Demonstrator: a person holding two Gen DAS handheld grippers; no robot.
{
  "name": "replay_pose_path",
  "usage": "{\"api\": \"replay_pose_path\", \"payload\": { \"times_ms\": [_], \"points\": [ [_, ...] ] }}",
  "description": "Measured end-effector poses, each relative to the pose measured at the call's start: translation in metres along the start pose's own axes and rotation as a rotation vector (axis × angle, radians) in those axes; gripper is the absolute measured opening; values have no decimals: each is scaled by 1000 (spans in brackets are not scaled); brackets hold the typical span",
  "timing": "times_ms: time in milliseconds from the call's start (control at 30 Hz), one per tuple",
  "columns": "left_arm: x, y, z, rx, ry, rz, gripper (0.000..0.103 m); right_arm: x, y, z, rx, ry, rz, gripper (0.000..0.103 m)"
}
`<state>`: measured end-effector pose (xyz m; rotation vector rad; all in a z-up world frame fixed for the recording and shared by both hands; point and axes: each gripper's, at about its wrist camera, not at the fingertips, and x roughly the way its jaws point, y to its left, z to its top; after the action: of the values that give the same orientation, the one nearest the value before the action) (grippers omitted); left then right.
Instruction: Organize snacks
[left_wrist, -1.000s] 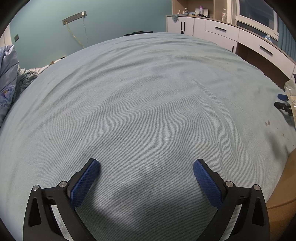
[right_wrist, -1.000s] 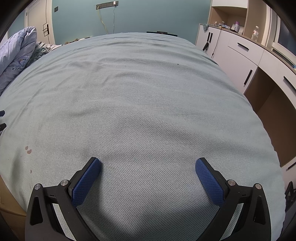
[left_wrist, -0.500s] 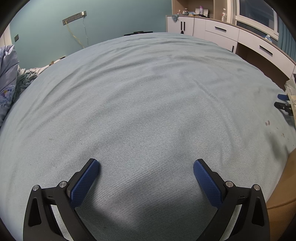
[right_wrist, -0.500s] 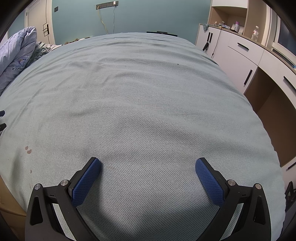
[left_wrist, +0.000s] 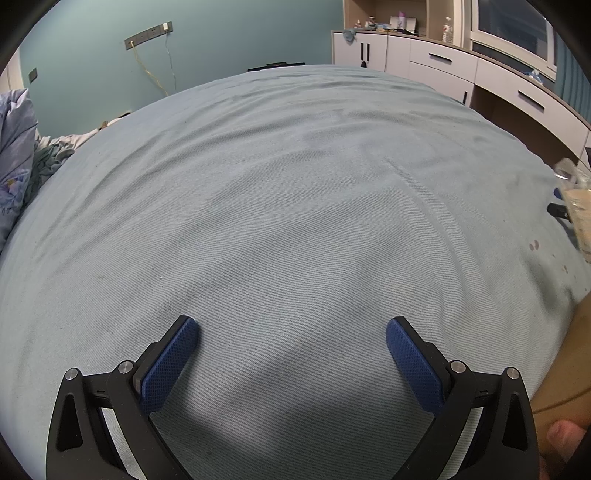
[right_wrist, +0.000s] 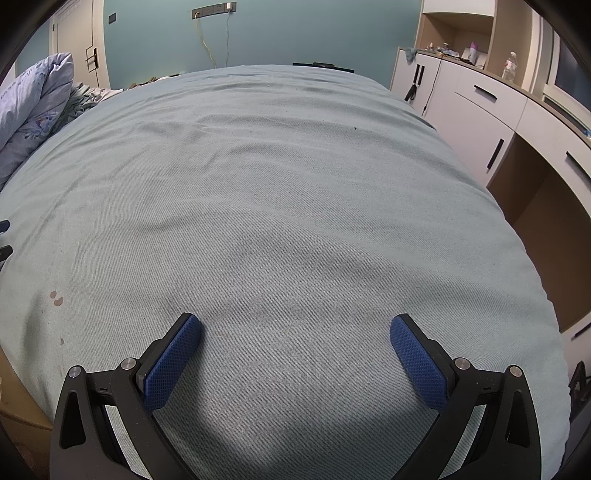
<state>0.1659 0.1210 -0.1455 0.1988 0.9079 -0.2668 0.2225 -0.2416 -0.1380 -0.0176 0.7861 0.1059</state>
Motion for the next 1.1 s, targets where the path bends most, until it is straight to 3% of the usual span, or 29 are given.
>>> {"api": "replay_pose_path", "payload": {
  "times_ms": [1100],
  "points": [
    [1,-3,-1,1,1,0,103,-1,-1,1,-1,-1,2,103]
  ]
}}
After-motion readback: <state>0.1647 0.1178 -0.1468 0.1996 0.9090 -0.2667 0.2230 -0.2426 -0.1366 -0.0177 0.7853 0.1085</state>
